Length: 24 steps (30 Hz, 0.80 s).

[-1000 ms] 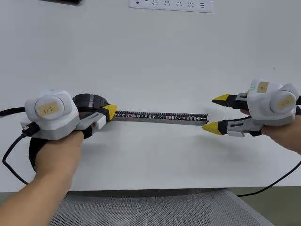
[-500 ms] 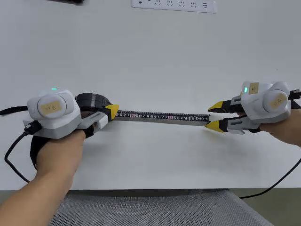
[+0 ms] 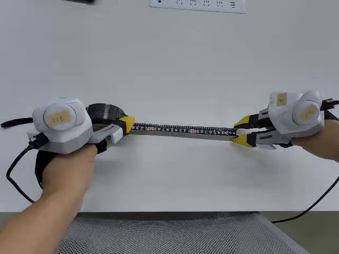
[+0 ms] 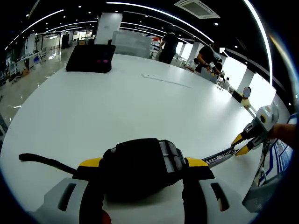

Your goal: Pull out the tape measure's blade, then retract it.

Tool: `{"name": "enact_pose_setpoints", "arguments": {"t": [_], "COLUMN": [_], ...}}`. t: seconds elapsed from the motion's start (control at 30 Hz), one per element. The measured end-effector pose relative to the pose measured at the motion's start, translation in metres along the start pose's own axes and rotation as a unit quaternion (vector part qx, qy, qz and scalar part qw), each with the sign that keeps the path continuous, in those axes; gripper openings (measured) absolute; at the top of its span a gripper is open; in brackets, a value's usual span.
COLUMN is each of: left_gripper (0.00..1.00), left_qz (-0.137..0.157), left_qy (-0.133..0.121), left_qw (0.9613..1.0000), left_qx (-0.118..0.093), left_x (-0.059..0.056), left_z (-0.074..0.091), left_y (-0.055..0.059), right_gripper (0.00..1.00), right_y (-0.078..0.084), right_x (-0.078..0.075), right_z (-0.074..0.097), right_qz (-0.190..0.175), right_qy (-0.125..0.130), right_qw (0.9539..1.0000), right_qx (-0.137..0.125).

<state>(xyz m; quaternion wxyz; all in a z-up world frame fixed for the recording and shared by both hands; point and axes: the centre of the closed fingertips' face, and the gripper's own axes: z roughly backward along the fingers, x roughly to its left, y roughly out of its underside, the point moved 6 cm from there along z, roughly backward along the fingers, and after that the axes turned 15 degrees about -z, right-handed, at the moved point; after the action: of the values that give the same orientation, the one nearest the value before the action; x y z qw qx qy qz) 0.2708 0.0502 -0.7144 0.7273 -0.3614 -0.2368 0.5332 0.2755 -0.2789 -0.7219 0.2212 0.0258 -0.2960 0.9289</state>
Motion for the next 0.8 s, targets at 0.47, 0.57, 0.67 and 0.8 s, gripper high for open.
{"name": "enact_pose_setpoints", "arguments": {"t": [0.47, 0.57, 0.67, 0.8], "left_gripper": [0.64, 0.64, 0.64, 0.63], "left_qz": [-0.002, -0.005, -0.008, -0.009], "left_qy": [-0.003, -0.005, -0.005, -0.005], "left_qw": [1.0000, 1.0000, 0.9999, 0.9999], "left_qx": [0.004, 0.005, 0.005, 0.005], "left_x": [0.0001, -0.0001, -0.0002, -0.0003], "left_z": [0.0003, 0.0010, 0.0020, 0.0040], "left_y": [-0.0003, -0.0007, -0.0004, -0.0006], "right_gripper": [0.12, 0.12, 0.12, 0.12], "right_y": [0.0002, 0.0000, -0.0002, -0.0001], "right_x": [-0.0015, -0.0017, -0.0017, -0.0019], "right_z": [-0.0038, -0.0039, -0.0037, -0.0036], "right_qz": [0.007, 0.007, 0.007, 0.003], "right_qy": [0.002, 0.003, 0.004, 0.005], "right_qw": [1.0000, 1.0000, 1.0000, 1.0000], "right_qx": [0.002, 0.002, 0.002, -0.001]}}
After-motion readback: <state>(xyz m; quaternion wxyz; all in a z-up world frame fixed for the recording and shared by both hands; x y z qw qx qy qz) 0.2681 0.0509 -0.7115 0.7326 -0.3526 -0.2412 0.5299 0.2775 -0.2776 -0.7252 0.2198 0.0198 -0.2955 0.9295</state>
